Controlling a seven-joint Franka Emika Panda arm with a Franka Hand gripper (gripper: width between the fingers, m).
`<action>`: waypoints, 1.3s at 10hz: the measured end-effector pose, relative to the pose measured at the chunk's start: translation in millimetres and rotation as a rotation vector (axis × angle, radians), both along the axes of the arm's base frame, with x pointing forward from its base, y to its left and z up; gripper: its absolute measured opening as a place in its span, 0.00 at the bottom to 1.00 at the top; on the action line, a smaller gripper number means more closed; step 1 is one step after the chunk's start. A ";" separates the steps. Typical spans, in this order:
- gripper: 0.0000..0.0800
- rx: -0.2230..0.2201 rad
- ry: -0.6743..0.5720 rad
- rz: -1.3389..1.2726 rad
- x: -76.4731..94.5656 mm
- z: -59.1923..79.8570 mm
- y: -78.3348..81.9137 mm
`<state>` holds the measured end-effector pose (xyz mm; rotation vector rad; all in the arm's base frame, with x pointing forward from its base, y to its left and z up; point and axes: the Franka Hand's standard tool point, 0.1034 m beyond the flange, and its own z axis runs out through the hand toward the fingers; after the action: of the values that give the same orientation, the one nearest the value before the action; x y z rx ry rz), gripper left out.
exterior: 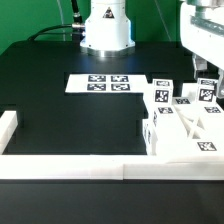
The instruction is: Assemble chair
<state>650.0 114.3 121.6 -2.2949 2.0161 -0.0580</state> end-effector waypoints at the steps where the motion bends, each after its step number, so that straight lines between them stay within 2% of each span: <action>1: 0.81 -0.005 0.006 0.069 -0.1 1.1 0.7; 7: 0.81 -0.063 -0.007 0.548 -0.2 0.7 -3.2; 10: 0.81 -0.124 0.004 0.796 0.5 2.3 -1.0; 13: 0.81 -0.161 0.012 1.001 0.4 2.3 -1.2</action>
Offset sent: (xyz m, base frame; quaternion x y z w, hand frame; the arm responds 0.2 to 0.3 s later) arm 0.0000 0.0000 0.0000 0.0000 0.0000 -0.1296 0.9916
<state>650.4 113.1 123.9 -3.0941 0.6836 -0.1341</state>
